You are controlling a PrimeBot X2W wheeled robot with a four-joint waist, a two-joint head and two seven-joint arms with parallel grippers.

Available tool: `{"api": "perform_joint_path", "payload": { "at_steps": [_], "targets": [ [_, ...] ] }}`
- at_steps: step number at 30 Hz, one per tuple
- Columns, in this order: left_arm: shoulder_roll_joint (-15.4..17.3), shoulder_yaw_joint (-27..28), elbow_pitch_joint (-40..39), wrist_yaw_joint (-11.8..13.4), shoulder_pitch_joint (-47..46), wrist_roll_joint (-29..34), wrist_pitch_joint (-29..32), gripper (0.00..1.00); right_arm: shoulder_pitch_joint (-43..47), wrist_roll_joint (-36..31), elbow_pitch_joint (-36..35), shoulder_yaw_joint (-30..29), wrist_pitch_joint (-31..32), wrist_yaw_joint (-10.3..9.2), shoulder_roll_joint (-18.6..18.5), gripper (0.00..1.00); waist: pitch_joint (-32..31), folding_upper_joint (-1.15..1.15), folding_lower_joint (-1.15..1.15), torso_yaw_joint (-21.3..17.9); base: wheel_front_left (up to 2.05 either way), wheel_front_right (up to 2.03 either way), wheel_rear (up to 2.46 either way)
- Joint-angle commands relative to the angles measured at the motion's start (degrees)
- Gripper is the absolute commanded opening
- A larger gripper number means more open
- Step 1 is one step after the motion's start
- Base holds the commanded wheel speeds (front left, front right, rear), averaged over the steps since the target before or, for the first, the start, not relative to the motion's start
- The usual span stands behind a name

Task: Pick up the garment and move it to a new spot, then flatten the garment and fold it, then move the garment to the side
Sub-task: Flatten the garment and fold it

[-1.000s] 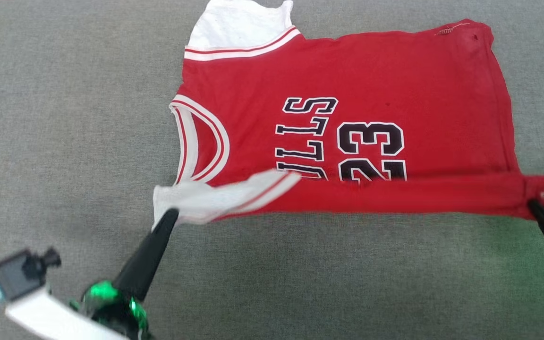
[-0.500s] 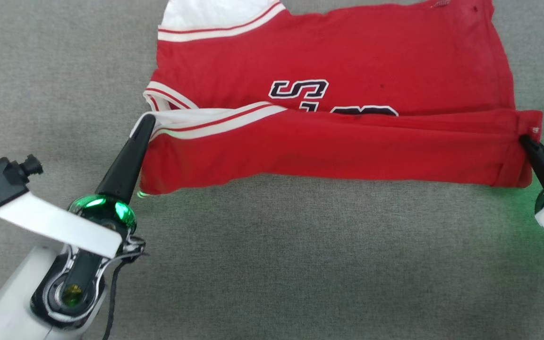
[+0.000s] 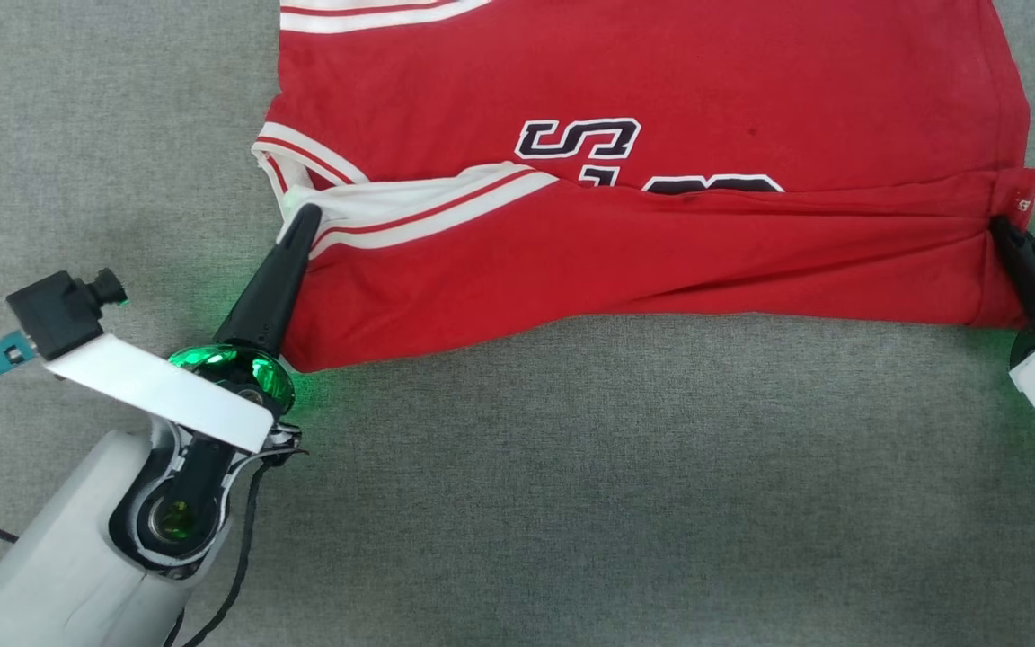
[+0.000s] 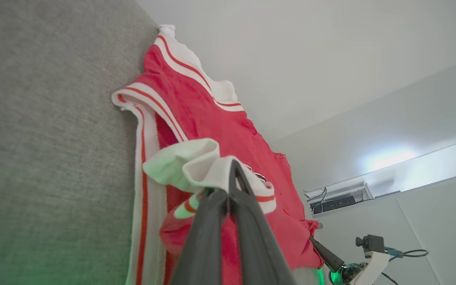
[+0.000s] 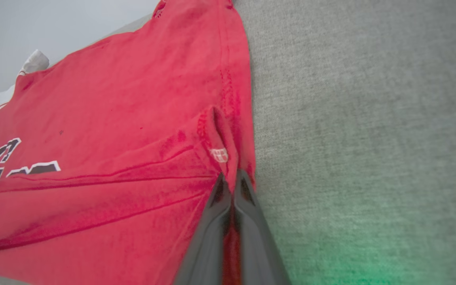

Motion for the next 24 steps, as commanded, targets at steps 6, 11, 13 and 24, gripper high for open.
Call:
{"api": "perform_joint_path", "payload": {
  "at_steps": [6, 11, 13, 24],
  "targets": [
    [3.4, -3.4, 4.3, 0.3, -1.2, 3.6, -1.5, 1.00, 0.5, 0.4, 2.2, 2.0, -2.4, -0.18, -0.2, 0.45, -1.2, -0.01, 0.00, 0.2, 0.00, 0.00, 0.00],
    [8.6, -4.5, 2.2, 0.2, -4.5, 7.1, -2.2, 1.00, 1.7, -0.3, 1.0, 2.0, -4.7, -0.15, -1.4, 1.00, -3.6, -0.01, 0.00, 0.7, 0.00, 0.00, 0.00],
    [11.2, -4.1, 1.8, 0.2, -5.4, 8.6, -2.3, 1.00, 2.1, -0.6, 0.1, 1.9, -5.2, -0.11, -1.5, 1.00, -4.7, -0.01, 0.00, 0.7, 0.00, 0.00, 0.00],
    [24.0, -13.5, -8.6, 6.5, -9.2, 10.4, 25.6, 1.00, 4.6, -1.6, -4.4, 0.5, -4.0, -0.11, -1.0, 1.00, -7.5, -0.01, 0.00, 0.2, 0.00, 0.00, 0.00]
  ]
}}
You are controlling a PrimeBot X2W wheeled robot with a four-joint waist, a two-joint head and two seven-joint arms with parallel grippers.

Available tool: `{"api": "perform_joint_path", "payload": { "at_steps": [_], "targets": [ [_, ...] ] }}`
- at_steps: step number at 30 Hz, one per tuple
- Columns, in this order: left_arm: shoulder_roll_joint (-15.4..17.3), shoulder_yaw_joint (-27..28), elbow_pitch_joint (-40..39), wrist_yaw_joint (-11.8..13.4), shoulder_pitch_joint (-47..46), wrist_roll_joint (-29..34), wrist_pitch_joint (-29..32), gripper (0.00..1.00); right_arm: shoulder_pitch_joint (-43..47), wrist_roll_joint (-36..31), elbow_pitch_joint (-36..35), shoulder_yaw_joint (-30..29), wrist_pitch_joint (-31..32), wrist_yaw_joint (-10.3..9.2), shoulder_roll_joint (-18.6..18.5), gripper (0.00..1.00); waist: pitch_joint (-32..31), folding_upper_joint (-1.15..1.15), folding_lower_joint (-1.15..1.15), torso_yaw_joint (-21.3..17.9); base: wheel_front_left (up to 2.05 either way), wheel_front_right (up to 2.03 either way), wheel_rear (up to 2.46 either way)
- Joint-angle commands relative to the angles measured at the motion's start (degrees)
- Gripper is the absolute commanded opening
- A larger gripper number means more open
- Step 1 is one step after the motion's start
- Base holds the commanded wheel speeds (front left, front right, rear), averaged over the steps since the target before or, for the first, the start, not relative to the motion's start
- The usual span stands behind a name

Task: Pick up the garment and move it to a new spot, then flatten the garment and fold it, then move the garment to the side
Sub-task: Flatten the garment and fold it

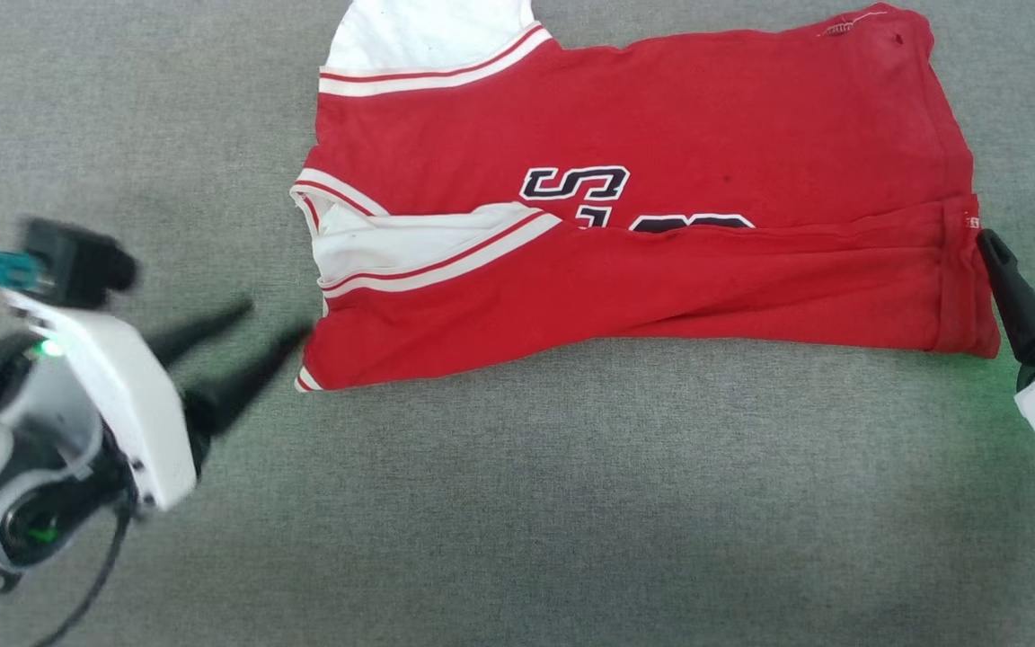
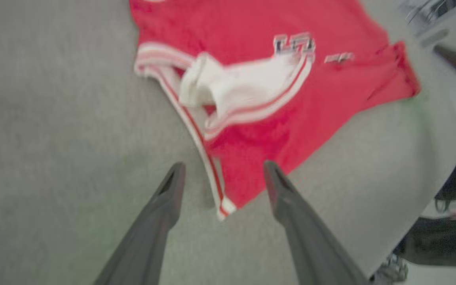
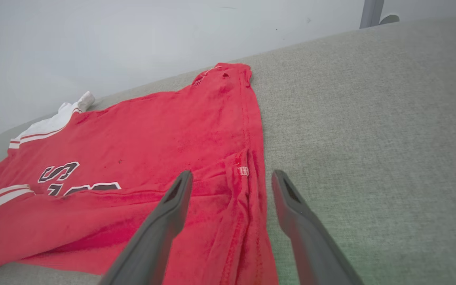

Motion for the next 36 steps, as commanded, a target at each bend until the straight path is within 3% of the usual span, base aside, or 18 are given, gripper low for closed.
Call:
{"api": "perform_joint_path", "payload": {
  "at_steps": [1, 4, 8, 15, 16, 21, 27, 31, 32, 36],
  "targets": [
    [1.1, -1.5, -1.1, 0.3, -1.2, 0.1, 3.9, 1.00, 0.6, -0.4, -0.6, 0.2, 0.4, -0.01, 0.4, 1.00, 0.2, 0.00, 0.00, -0.3, 0.00, 0.00, 0.00],
    [0.2, -3.0, -1.4, 1.7, -2.6, -2.0, 9.7, 1.00, 0.4, -0.5, -1.3, 0.2, 0.8, -0.01, 0.8, 1.00, 0.9, 0.00, 0.00, -0.9, 0.00, 0.00, 0.00],
    [-2.1, -3.6, 3.6, 2.5, -4.3, -3.4, 12.9, 1.00, -0.1, -0.3, -2.0, 0.2, 1.5, -0.01, 1.2, 1.00, 2.3, 0.00, 0.00, -1.9, 0.00, 0.00, 0.00],
    [-6.6, -5.7, 12.2, -1.5, -5.2, -6.6, 17.9, 0.99, -1.4, -0.6, -2.7, -0.3, 2.4, -0.01, 0.8, 1.00, 4.3, 0.00, 0.00, -3.3, 0.00, 0.00, 0.00],
    [-7.2, -6.1, 13.2, -2.1, -5.1, -7.7, 19.1, 0.92, -1.6, -0.6, -2.9, -0.5, 2.5, -0.01, 0.6, 1.00, 4.5, 0.00, 0.00, -3.3, 0.00, 0.00, 0.00],
    [-9.6, -6.4, 14.8, -4.7, -5.2, -10.9, 21.5, 0.02, -1.4, -1.1, -3.6, -1.0, 3.9, -0.01, -0.1, 1.00, 4.9, 0.00, 0.00, -3.3, 0.00, 0.00, 0.00],
    [-10.4, -5.6, 16.1, -5.6, -6.6, -10.6, 19.9, 0.00, -0.3, -1.8, -5.1, 1.8, 10.6, -0.01, -3.2, 1.00, 5.2, 0.00, 0.00, -2.7, 0.00, 0.00, 0.00],
    [-11.3, -5.7, 16.3, -5.8, -7.4, -9.9, 19.2, 0.00, -0.1, -1.7, -6.4, 4.3, 18.6, -0.01, -7.0, 1.00, 5.3, 0.00, 0.00, -2.2, 0.00, 0.00, 0.00],
    [-11.6, -5.6, 16.1, -5.9, -7.6, -9.5, 18.8, 0.00, -0.3, -1.3, -6.7, 5.0, 23.0, -0.01, -8.3, 1.00, 5.4, 0.00, 0.00, -2.0, 0.00, 0.00, 0.00],
    [-12.4, -5.5, 15.7, -5.9, -8.4, -9.2, 18.0, 0.00, -1.6, -1.1, -6.4, 6.4, 29.9, -0.01, -10.0, 1.00, 5.9, 0.00, 0.00, -1.2, 0.00, 0.00, 0.00]
  ]
}}
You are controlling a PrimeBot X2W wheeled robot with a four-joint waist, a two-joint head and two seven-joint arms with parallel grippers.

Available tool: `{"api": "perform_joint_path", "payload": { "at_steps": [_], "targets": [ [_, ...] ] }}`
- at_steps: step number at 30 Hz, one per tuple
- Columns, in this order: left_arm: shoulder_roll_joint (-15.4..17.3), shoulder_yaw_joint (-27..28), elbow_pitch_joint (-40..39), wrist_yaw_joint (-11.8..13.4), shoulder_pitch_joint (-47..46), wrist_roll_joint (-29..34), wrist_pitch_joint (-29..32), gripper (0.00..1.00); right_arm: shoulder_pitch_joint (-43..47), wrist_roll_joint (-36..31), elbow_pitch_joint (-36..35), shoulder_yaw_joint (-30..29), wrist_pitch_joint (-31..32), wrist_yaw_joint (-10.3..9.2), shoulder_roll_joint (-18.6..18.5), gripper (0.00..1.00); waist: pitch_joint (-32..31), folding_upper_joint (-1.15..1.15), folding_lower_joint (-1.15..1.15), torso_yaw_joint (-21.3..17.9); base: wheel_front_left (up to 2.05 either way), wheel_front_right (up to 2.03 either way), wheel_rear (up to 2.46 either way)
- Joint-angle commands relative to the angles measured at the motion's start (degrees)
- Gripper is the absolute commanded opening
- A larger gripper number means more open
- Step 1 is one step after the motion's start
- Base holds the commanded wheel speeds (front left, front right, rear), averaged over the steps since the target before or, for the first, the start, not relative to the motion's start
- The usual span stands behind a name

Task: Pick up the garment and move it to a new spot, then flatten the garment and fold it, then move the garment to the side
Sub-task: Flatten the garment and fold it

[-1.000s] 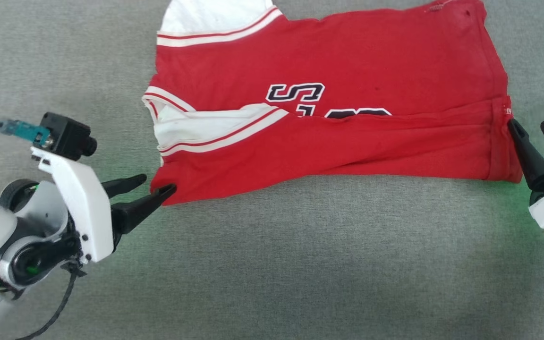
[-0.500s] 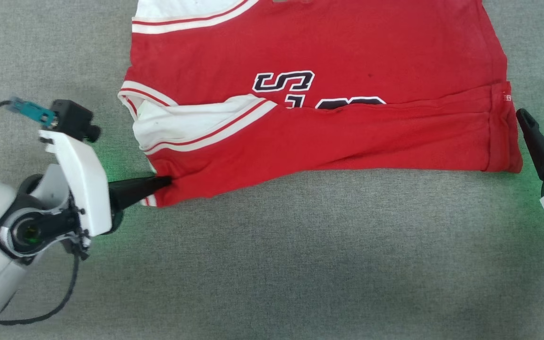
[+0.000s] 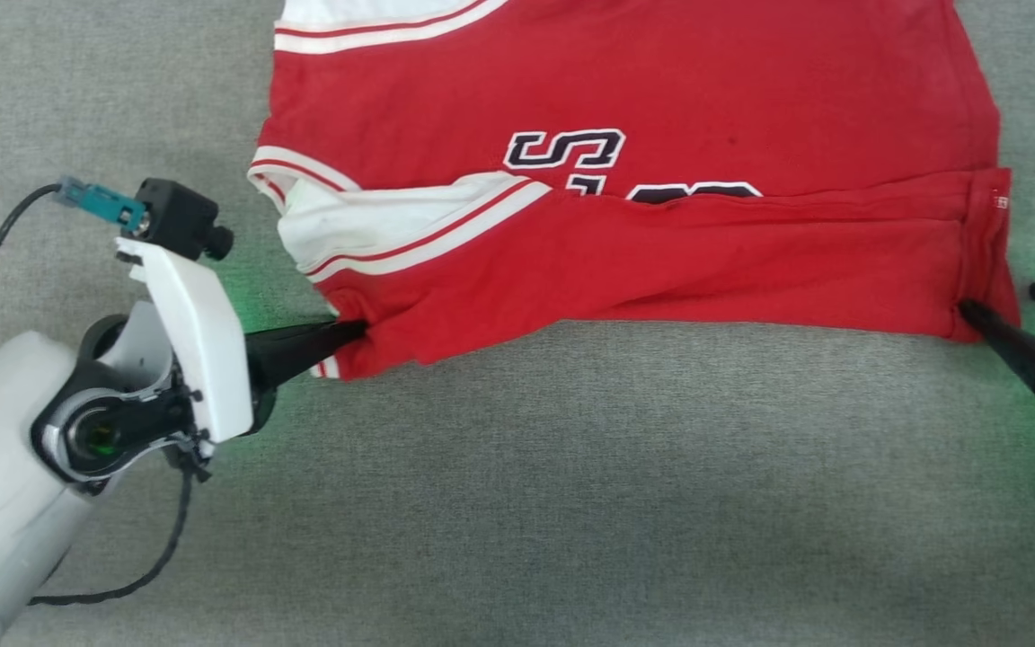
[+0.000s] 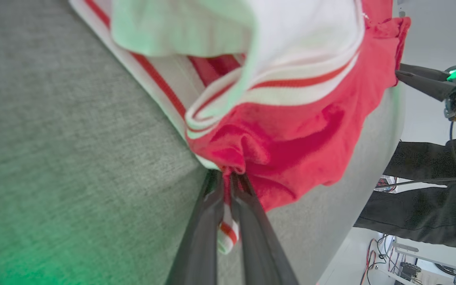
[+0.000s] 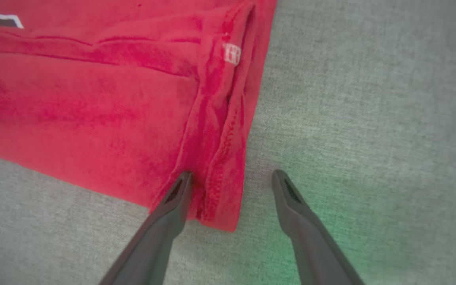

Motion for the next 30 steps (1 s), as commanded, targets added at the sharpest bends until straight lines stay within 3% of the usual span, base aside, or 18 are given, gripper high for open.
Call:
{"api": "perform_joint_path", "payload": {
  "at_steps": [1, 3, 5, 6, 17, 30],
  "targets": [
    [-1.6, -1.3, 0.5, 0.3, 0.1, 0.7, -0.1, 0.00, -0.4, 1.0, 1.3, 0.8, 2.4, -0.01, 0.7, 1.00, 0.3, 0.00, 0.00, 0.5, 0.00, 0.00, 0.00],
    [-2.3, -1.6, 0.5, 0.2, 0.0, 1.3, -0.6, 0.00, -0.5, 1.2, 2.4, 1.2, 4.7, 0.00, 0.9, 1.00, 0.5, 0.00, 0.00, 1.1, 0.00, 0.00, 0.00],
    [-2.8, -1.6, 0.4, 0.2, -0.2, 1.7, -1.4, 0.00, -0.3, 1.1, 3.4, 2.3, 6.3, 0.00, 0.1, 0.22, 0.6, 0.00, 0.00, 1.7, 0.00, 0.00, 0.00],
    [-2.9, -1.6, 0.4, 0.2, -0.3, 1.7, -1.7, 0.00, -0.2, 1.2, 3.7, 2.4, 6.5, -0.01, 0.0, 0.00, 0.6, 0.00, 0.00, 2.0, 0.00, 0.00, 0.00],
    [-1.0, -0.3, -1.5, 0.2, 2.7, 0.6, -7.0, 0.00, 3.7, 2.1, 1.6, -1.7, 2.3, -0.01, 0.7, 0.00, -3.0, 0.00, 0.00, 3.6, 0.00, 0.00, 0.00],
    [8.4, 0.1, -12.8, 0.4, 12.9, 0.0, -12.2, 0.00, 15.2, 2.3, -6.8, -7.8, 4.9, -0.02, 0.9, 0.00, -6.5, 0.00, 0.00, 4.1, 0.00, 0.00, 0.00]
  ]
}}
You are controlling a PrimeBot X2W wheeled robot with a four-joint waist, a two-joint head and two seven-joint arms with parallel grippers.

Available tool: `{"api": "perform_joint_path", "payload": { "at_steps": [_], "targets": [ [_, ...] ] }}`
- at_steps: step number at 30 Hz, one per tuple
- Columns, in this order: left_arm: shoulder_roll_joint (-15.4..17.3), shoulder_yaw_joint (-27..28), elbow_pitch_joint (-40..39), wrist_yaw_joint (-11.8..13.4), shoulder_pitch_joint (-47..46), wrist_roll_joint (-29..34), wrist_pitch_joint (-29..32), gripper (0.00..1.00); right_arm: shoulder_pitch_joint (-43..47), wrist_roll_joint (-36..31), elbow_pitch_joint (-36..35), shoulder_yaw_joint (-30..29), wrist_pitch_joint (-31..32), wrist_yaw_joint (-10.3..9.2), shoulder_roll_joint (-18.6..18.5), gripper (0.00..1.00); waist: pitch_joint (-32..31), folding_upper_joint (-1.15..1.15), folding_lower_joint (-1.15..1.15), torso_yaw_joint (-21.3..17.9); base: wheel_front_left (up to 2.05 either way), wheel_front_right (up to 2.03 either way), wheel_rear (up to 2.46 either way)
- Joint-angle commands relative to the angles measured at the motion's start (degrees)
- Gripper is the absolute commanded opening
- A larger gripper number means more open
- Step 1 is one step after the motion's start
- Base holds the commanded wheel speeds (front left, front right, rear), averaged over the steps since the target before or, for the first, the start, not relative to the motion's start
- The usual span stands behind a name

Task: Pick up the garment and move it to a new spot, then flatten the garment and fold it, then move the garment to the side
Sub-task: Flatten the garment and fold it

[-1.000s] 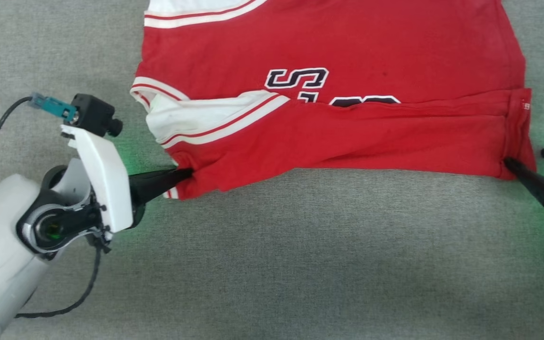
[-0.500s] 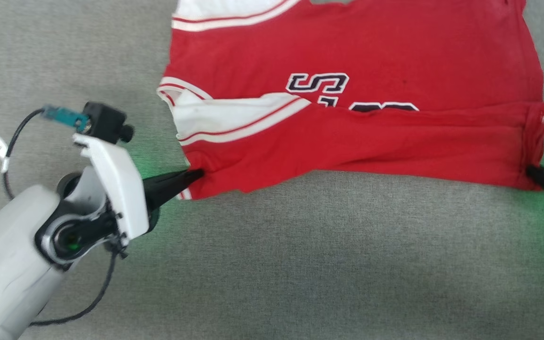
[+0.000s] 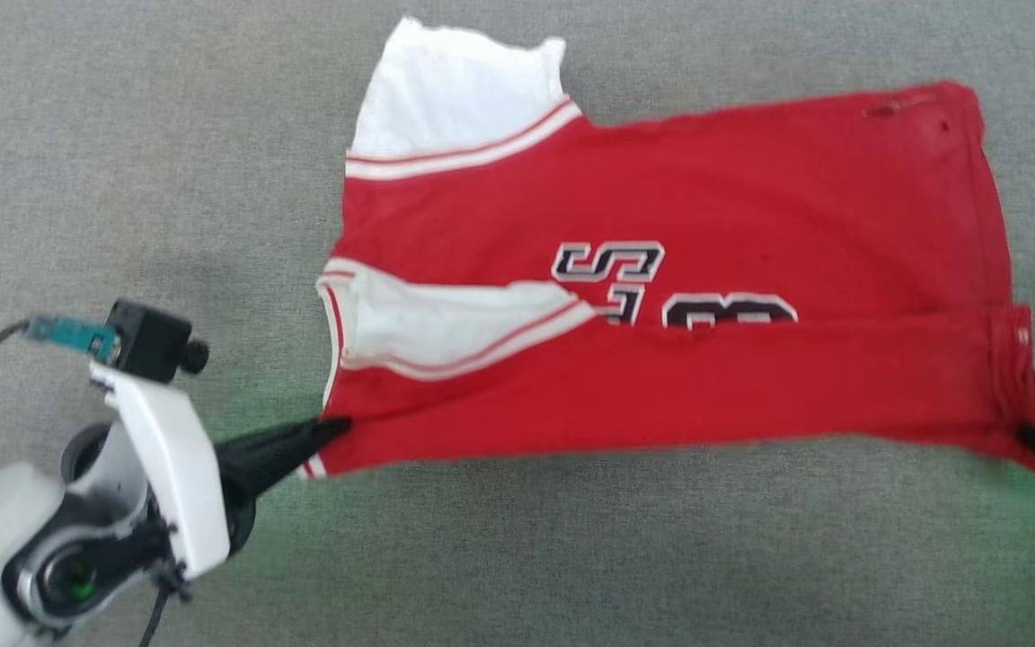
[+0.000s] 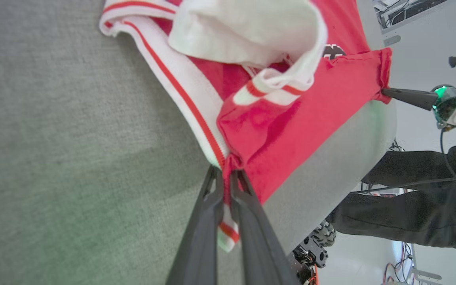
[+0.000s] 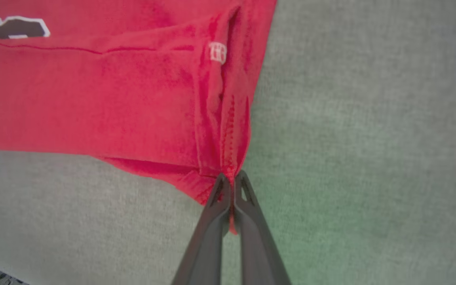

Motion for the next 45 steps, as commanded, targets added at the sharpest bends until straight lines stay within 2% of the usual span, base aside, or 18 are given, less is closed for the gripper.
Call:
{"api": "perform_joint_path", "payload": {
  "at_steps": [1, 6, 11, 12, 13, 14, 15, 19, 24, 30, 34, 39, 45],
  "targets": [
    [0.8, 0.2, -0.9, 0.4, 1.3, -0.1, -0.6, 0.00, 1.4, 0.2, -0.9, -0.7, 0.7, -0.02, 0.3, 0.00, 0.0, 0.00, 0.00, 0.0, 0.00, 0.00, 0.00],
    [2.9, -0.2, -5.0, 1.4, 4.1, 0.6, -1.9, 0.00, 5.0, 0.8, -4.4, -3.9, 1.7, -0.01, 1.8, 0.00, 0.4, 0.00, 0.00, 0.3, 0.00, 0.00, 0.00],
    [2.7, -0.2, -5.5, 2.0, 4.5, 0.9, -2.5, 0.01, 5.4, 0.1, -5.7, -4.6, 1.7, -0.01, 3.0, 0.00, 0.6, 0.00, 0.00, 0.1, 0.00, 0.00, 0.00],
    [2.7, -0.1, -5.4, 2.2, 4.6, 0.9, -2.7, 0.29, 4.8, -0.1, -5.8, -4.8, 1.0, -0.01, 3.4, 0.09, 0.7, 0.00, 0.00, 0.0, 0.00, 0.00, 0.00],
    [2.7, 0.0, -5.3, 2.4, 4.5, 1.2, -3.0, 0.45, 4.1, -0.3, -5.5, -5.5, 0.3, -0.01, 4.2, 0.48, 0.7, 0.00, 0.00, -0.1, 0.00, 0.00, 0.00],
    [2.9, 0.2, -5.2, 2.5, 4.4, 1.6, -3.4, 0.83, 3.5, -0.6, -5.3, -5.8, -0.2, -0.02, 4.7, 1.00, 0.7, 0.00, 0.00, -0.2, 0.00, 0.00, 0.00],
    [3.2, 0.5, -5.1, 2.6, 4.3, 1.9, -3.8, 1.00, 2.9, -1.2, -5.6, -5.9, -1.2, -0.01, 4.9, 1.00, 0.7, 0.00, 0.00, -0.4, 0.00, 0.00, 0.00],
    [4.1, 2.6, -4.6, 3.3, 3.6, 2.2, -6.6, 1.00, 0.3, -3.0, -6.3, -4.7, -7.5, -0.01, 6.1, 1.00, 0.5, 0.00, 0.00, -1.3, 0.00, 0.00, 0.00],
    [5.0, 5.6, -2.2, 5.3, 2.0, 6.0, -12.5, 1.00, -3.2, -7.4, -5.5, 0.0, -19.6, -0.01, 7.0, 1.00, 0.6, 0.00, 0.00, -3.6, 0.00, 0.00, 0.00],
    [2.1, 9.2, 5.2, 7.2, -3.0, 10.4, -20.3, 1.00, -7.7, -14.3, -0.7, 6.7, -36.6, -0.01, 10.8, 1.00, 1.7, 0.00, 0.00, -7.8, 0.00, 0.00, 0.00],
    [0.3, 10.3, 9.6, 6.5, -7.5, 13.4, -22.7, 1.00, -10.0, -16.1, 2.5, 8.5, -43.5, -0.01, 13.9, 1.00, 2.6, 0.00, 0.00, -10.4, 0.00, 0.00, 0.00],
    [-2.5, 10.3, 19.2, 5.3, -16.4, 16.1, -20.7, 1.00, -12.9, -16.6, 6.3, 10.6, -50.8, -0.01, 17.9, 1.00, 4.1, 0.00, 0.00, -14.5, 0.00, 0.00, 0.00],
    [-5.2, 8.0, 30.5, 4.4, -28.4, 19.8, -13.7, 1.00, -14.8, -16.4, 8.6, 12.5, -52.7, -0.01, 19.7, 1.00, 6.2, 0.00, 0.00, -18.2, 0.00, 0.00, 0.00]
  ]
}}
